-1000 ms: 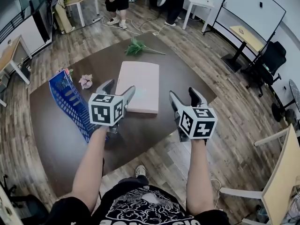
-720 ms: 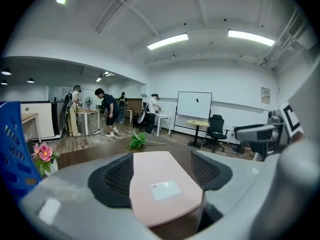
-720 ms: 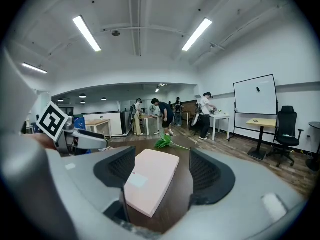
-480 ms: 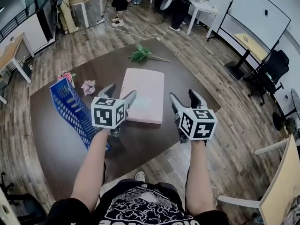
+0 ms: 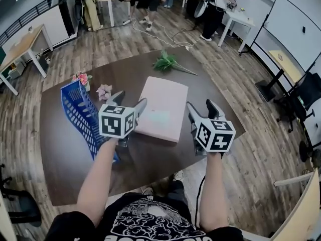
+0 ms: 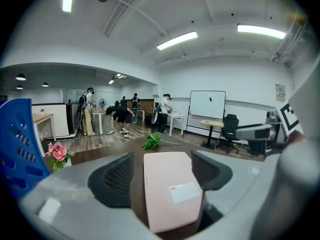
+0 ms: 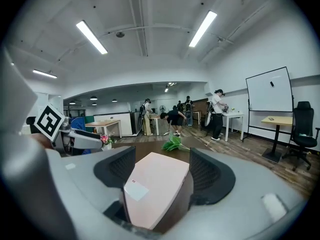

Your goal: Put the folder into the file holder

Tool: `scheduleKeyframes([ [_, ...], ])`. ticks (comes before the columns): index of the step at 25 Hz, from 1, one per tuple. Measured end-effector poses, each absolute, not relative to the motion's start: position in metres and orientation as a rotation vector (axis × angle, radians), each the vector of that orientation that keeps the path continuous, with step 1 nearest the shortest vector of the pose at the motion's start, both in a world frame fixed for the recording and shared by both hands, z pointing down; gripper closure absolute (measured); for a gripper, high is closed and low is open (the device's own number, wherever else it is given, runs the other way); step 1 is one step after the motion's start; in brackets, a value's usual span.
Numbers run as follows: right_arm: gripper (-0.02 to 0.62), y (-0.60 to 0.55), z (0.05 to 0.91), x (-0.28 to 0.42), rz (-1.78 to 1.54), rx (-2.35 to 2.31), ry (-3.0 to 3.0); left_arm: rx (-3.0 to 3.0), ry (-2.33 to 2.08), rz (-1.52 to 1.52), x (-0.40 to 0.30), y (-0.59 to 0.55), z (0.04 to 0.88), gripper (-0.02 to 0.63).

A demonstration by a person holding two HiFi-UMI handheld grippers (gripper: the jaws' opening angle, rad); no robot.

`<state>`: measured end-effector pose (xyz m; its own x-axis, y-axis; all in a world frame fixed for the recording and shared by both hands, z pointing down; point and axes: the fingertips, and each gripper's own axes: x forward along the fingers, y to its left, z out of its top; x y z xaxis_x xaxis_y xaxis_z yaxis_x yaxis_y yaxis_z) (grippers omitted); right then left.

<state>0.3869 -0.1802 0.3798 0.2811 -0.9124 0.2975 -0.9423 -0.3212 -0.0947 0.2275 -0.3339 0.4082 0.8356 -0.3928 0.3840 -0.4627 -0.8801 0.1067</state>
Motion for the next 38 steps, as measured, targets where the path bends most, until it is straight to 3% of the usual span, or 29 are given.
scheduleKeyframes([
  [17,0.270,-0.267,0.386,0.464,0.488,2.165,-2.044,2.661,-1.049,0.543,0.243,-0.378,0.401,0.243],
  [38,0.269,-0.314,0.402,0.462,0.562,1.928,-2.264,2.527,-1.278,0.580,0.226,-0.375,0.398,0.242],
])
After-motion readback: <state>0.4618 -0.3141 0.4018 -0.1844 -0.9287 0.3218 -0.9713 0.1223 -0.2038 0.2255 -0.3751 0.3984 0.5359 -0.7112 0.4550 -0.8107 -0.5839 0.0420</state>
